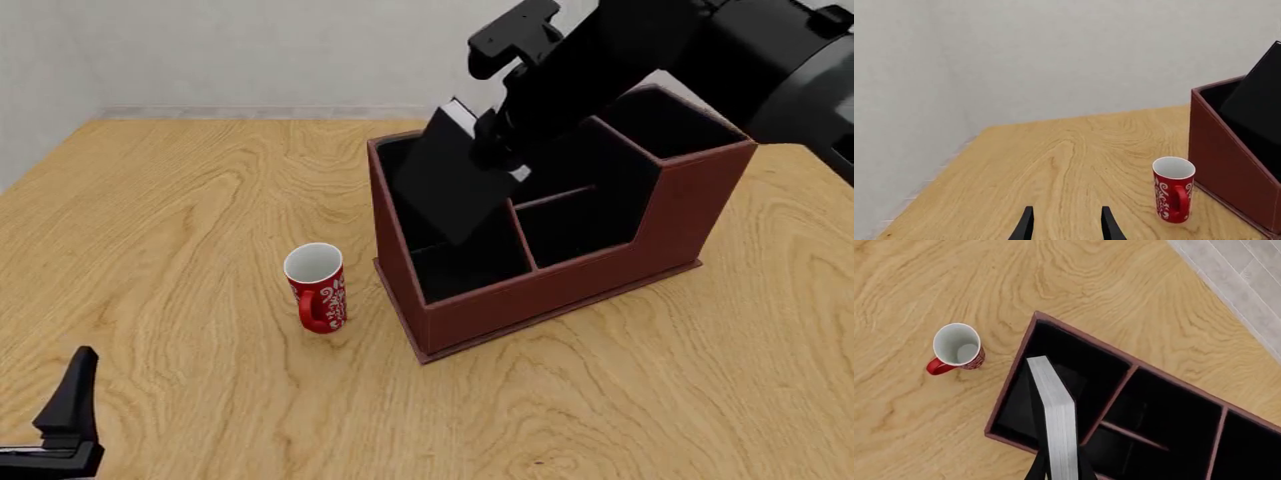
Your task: Pick up the book and place it in the left compartment of the caddy.
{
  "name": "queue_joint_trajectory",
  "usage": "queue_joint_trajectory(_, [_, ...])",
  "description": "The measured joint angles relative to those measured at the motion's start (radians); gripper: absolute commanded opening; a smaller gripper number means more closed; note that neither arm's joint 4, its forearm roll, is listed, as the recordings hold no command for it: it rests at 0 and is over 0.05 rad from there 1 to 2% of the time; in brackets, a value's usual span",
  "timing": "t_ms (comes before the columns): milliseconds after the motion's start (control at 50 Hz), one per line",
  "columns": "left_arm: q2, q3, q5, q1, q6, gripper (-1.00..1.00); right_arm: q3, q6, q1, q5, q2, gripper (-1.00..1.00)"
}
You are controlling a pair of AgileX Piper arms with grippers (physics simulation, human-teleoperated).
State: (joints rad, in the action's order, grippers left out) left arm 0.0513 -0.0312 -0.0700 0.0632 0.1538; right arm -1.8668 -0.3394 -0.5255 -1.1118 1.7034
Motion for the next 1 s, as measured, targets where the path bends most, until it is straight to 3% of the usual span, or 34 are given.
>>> queue_joint_trajectory(1000, [0.086, 0.015, -0.084, -0.017, 0.008, 1.0, 0.155, 0.073, 0.014, 0.131, 0.024, -1.0])
